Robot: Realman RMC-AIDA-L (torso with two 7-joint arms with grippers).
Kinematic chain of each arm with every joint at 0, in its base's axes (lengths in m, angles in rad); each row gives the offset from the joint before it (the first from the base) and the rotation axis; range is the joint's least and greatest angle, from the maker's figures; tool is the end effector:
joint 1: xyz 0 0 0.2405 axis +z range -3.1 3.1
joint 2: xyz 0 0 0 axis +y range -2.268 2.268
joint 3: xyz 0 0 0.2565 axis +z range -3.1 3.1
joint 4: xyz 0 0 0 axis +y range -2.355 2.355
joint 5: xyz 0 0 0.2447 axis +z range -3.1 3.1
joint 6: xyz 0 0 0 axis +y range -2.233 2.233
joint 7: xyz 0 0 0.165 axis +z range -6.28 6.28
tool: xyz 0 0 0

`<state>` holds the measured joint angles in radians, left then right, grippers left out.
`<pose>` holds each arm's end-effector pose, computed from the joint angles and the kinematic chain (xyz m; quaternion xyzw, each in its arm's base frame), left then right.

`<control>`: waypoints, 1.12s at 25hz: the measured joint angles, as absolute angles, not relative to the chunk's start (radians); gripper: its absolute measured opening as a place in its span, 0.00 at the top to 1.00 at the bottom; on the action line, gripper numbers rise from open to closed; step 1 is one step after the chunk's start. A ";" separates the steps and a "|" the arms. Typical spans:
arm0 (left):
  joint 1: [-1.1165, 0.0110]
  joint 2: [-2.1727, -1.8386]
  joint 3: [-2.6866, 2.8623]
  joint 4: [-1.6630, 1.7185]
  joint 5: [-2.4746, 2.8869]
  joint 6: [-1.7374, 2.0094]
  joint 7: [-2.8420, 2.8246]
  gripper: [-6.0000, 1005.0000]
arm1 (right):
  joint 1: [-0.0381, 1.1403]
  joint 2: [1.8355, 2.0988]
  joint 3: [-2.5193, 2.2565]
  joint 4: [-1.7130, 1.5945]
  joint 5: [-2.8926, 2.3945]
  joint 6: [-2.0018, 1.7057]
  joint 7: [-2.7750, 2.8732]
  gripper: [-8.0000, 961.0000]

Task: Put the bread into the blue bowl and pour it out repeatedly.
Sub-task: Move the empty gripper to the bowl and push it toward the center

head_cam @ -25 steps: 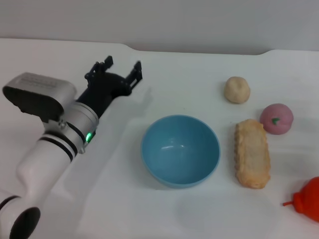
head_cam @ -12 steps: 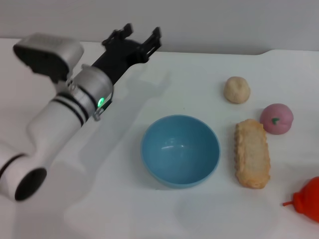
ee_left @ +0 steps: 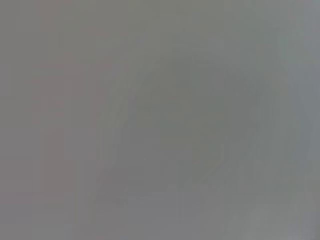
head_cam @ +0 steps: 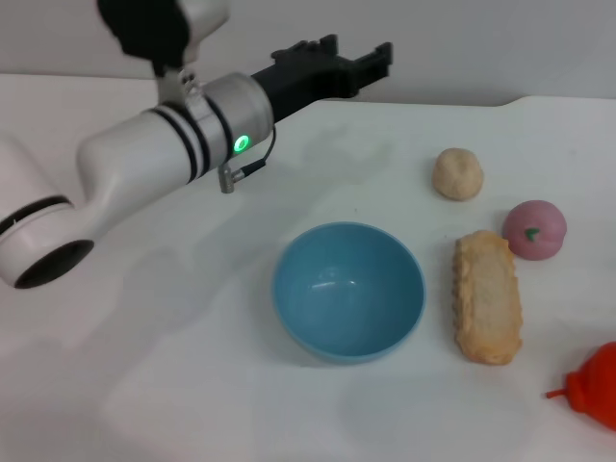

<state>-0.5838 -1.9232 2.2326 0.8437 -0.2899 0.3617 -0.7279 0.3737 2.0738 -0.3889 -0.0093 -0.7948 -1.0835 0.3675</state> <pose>-0.1688 0.4408 -0.1062 -0.8253 -0.3339 -0.3097 0.3338 0.4473 0.3216 0.0128 -0.5591 0.3886 0.2685 0.6814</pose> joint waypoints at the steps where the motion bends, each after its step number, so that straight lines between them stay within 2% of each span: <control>1: -0.566 -1.917 2.218 0.913 -0.236 0.292 -0.746 0.25 | 0.375 2.074 -0.390 -0.009 -0.796 -1.083 0.365 0.53; 3: -0.549 -1.912 2.208 0.972 -0.195 0.226 -0.756 0.25 | 0.378 2.073 -0.393 -0.009 -0.797 -1.082 0.361 0.53; 4: -0.501 -1.902 2.179 1.161 -0.141 -0.034 -0.745 0.25 | 0.379 2.073 -0.393 -0.009 -0.798 -1.082 0.361 0.53; 8: -0.463 -1.906 2.142 1.364 -0.153 -0.389 -0.643 0.25 | 0.380 2.072 -0.397 -0.015 -0.799 -1.082 0.360 0.53; 10: -0.437 -1.950 2.081 1.460 -0.189 -0.602 -0.501 0.25 | 0.384 2.072 -0.398 -0.018 -0.800 -1.082 0.360 0.53; 13: -0.405 -2.043 1.949 1.548 -0.268 -0.846 -0.261 0.25 | 0.392 2.072 -0.400 -0.021 -0.801 -1.081 0.360 0.53; 14: -0.402 -2.058 1.916 1.568 -0.308 -0.918 -0.197 0.25 | 0.394 2.072 -0.401 -0.021 -0.801 -1.081 0.360 0.53; 20: -0.431 -2.057 1.844 1.591 -0.466 -1.146 -0.124 0.25 | 0.403 2.072 -0.405 -0.021 -0.808 -1.084 0.360 0.53; 28: -0.430 -2.059 1.830 1.528 -0.460 -1.195 -0.140 0.25 | 0.397 2.074 -0.405 -0.017 -0.833 -1.088 0.359 0.53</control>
<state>-0.4303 -2.0585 1.8297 1.5280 -0.4602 -1.1948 -0.1399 0.3975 2.0739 -0.4050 -0.0174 -0.8326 -1.0882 0.3589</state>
